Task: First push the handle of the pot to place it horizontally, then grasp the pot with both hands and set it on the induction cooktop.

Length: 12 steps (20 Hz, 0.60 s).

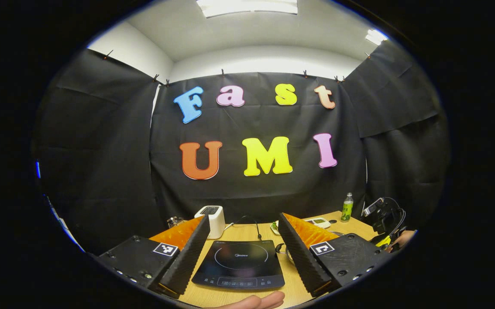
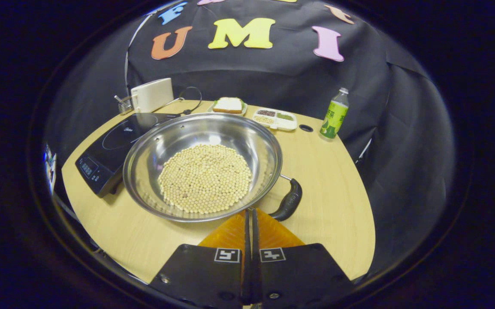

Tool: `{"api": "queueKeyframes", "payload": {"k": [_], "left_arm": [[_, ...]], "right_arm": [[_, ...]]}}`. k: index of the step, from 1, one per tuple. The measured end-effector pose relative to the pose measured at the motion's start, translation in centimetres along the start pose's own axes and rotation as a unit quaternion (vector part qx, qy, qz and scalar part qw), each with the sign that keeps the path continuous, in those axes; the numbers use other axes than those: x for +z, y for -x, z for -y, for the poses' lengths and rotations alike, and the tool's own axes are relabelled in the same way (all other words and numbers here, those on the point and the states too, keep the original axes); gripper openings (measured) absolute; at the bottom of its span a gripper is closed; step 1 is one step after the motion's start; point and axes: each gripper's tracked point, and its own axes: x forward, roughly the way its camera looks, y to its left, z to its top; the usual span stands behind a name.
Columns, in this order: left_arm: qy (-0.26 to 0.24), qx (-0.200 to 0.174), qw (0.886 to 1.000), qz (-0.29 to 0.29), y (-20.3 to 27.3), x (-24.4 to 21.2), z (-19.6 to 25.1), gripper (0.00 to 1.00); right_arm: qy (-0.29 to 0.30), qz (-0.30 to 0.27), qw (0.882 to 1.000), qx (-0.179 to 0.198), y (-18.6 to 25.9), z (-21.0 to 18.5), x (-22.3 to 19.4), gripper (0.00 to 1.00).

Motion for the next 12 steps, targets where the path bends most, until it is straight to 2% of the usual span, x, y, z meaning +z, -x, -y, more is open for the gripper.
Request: {"api": "queueKeyframes", "payload": {"k": [3,12], "left_arm": [[0.002,-0.018,1.000,-0.017,-1.6,-1.5,1.2,0.96],[-0.004,-0.034,0.998,-0.054,-6.6,-5.1,4.2,0.96]], "right_arm": [[-0.008,0.010,1.000,-0.009,-1.0,1.6,0.7,0.04],[-0.017,0.037,0.999,-0.032,-3.9,4.4,2.9,0.04]]}}
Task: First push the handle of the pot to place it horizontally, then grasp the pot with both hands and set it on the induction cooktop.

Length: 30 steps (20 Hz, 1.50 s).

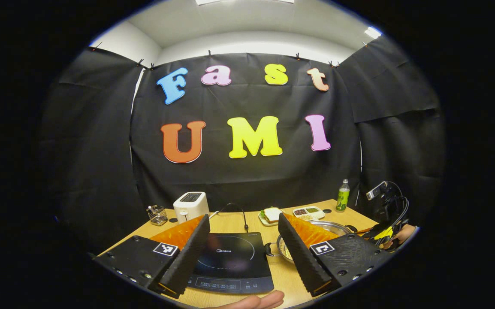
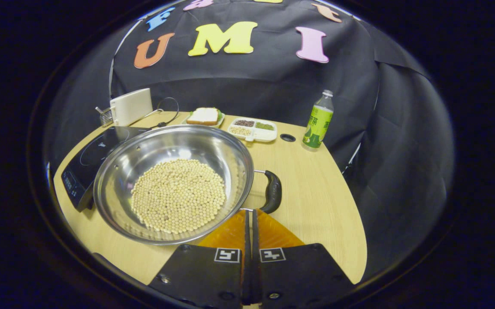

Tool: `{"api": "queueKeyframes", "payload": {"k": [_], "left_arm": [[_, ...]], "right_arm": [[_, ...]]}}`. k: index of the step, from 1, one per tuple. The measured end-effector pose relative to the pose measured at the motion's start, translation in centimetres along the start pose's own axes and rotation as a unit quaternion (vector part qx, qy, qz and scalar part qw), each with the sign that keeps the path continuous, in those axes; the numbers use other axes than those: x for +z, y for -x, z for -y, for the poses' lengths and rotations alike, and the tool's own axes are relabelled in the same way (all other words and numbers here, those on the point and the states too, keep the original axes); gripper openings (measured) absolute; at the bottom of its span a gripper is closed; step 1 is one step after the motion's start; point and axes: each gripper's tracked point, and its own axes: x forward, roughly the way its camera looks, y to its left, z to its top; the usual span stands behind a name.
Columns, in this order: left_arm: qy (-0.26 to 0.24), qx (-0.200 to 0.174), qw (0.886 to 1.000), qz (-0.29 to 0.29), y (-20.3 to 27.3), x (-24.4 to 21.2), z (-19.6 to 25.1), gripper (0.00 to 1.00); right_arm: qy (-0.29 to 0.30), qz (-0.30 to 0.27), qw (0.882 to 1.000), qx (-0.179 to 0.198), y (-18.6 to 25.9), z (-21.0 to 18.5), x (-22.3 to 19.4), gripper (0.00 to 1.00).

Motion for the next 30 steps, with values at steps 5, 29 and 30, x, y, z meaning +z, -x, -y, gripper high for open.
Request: {"api": "queueKeyframes", "payload": {"k": [5,29,30], "left_arm": [[-0.002,-0.021,0.999,-0.028,-2.6,-2.4,2.2,0.96],[0.003,-0.040,0.981,-0.190,-11.9,-15.7,7.0,0.96],[0.003,-0.042,0.979,-0.199,-12.4,-16.4,7.1,0.96]], "right_arm": [[-0.008,0.009,1.000,0.004,-0.5,0.3,0.4,0.04],[-0.088,0.037,0.995,0.009,-0.1,3.0,4.4,0.94],[-0.088,0.030,0.996,0.013,-0.8,2.7,4.5,0.94]]}}
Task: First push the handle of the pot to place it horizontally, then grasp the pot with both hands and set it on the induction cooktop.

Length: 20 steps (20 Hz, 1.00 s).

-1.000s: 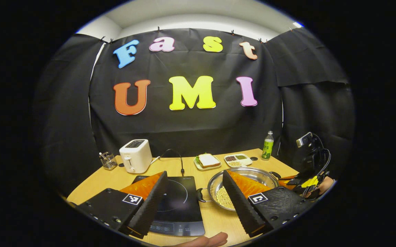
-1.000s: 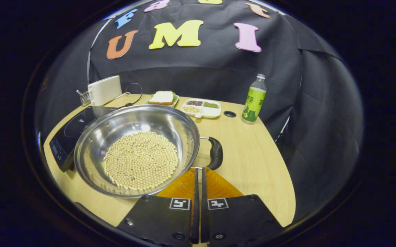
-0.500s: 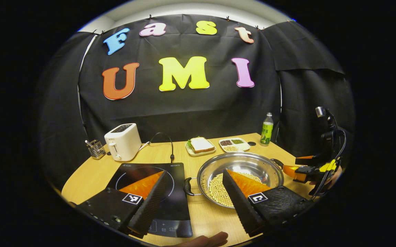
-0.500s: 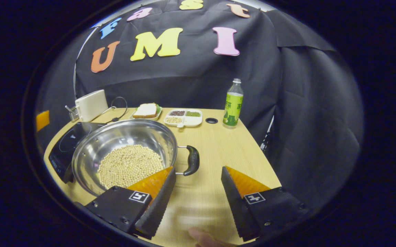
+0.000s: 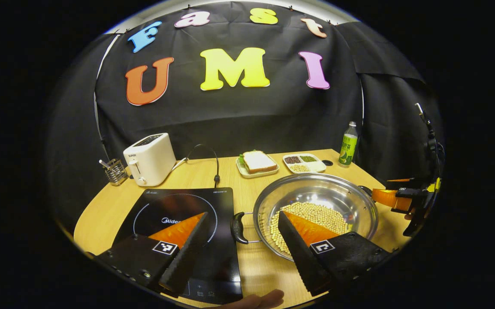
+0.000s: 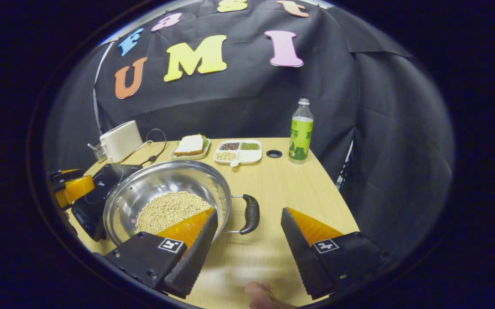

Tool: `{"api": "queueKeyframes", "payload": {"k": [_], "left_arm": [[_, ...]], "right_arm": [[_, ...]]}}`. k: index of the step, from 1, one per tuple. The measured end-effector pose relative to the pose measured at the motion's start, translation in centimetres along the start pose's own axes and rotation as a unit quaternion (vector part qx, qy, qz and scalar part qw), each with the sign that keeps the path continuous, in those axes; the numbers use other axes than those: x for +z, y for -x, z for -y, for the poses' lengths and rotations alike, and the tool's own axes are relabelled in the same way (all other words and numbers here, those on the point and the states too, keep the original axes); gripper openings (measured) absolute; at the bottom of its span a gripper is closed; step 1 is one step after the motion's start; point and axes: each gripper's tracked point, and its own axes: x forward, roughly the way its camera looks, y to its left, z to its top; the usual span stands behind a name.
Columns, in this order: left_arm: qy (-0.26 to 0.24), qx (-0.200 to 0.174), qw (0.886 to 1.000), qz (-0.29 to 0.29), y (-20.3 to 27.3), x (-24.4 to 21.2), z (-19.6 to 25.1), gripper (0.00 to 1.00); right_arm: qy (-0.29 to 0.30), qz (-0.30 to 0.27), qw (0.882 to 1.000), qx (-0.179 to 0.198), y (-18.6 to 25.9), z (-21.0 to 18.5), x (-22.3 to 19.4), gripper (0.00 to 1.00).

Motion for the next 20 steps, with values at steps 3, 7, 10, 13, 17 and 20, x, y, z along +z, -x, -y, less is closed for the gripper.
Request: {"api": "queueKeyframes", "payload": {"k": [3,7,10,13,17,20], "left_arm": [[0.000,-0.006,0.999,-0.035,-1.7,-1.6,0.3,0.96],[0.001,0.006,0.998,-0.062,-3.7,-2.9,0.2,0.97],[-0.004,0.010,0.997,-0.076,-4.6,-3.6,0.1,0.96],[0.005,0.008,0.996,-0.094,-5.2,-4.5,0.3,0.96],[0.020,0.004,0.994,-0.103,-5.8,-5.1,0.8,0.95],[0.022,0.016,0.995,-0.097,-6.2,-5.0,0.2,0.89]], "right_arm": [[0.001,-0.021,1.000,0.000,-2.4,-0.2,-0.6,0.95],[0.006,-0.044,0.999,-0.018,-4.6,1.0,-1.5,0.95],[-0.013,-0.048,0.999,-0.001,-5.0,1.1,-1.4,0.99],[-0.012,-0.045,0.999,0.000,-5.4,1.4,-1.2,0.99],[-0.018,-0.052,0.998,0.009,-5.6,1.1,-1.4,1.00],[-0.024,-0.059,0.998,0.016,-5.7,0.6,-1.4,0.96]]}}
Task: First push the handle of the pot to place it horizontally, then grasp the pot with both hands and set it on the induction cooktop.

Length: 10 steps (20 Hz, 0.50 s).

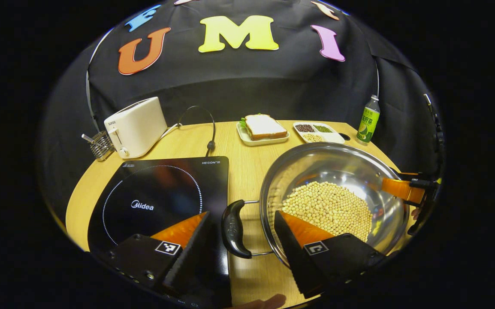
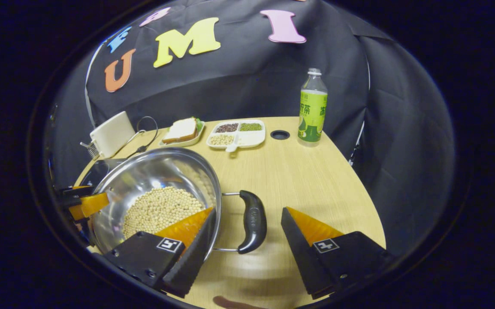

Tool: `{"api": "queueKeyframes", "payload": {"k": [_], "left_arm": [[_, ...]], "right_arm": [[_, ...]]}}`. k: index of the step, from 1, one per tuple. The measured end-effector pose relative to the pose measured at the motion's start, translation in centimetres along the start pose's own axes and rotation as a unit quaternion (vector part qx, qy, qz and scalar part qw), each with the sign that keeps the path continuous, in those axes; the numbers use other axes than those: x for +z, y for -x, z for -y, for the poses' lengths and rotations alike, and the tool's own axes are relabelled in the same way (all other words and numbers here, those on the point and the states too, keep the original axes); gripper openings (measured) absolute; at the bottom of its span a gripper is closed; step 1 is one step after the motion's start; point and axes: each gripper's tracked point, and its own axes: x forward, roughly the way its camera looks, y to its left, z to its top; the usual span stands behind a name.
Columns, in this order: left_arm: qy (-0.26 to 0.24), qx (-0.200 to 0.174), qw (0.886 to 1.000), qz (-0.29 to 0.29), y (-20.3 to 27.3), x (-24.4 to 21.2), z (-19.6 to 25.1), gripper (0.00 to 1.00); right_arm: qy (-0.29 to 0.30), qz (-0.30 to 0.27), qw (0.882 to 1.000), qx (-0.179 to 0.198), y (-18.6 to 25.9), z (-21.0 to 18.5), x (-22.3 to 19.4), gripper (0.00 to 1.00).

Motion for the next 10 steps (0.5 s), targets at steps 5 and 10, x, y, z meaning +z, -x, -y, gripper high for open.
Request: {"api": "queueKeyframes", "payload": {"k": [5,10], "left_arm": [[0.012,-0.013,1.000,0.001,-0.16,0.40,0.73,0.67],[0.010,-0.021,1.000,0.004,-0.29,0.30,0.97,0.57]], "right_arm": [[-0.022,-0.007,1.000,-0.008,0.21,-0.87,-0.34,0.67],[-0.018,0.002,0.999,-0.037,0.83,-0.96,-0.58,0.64]]}}
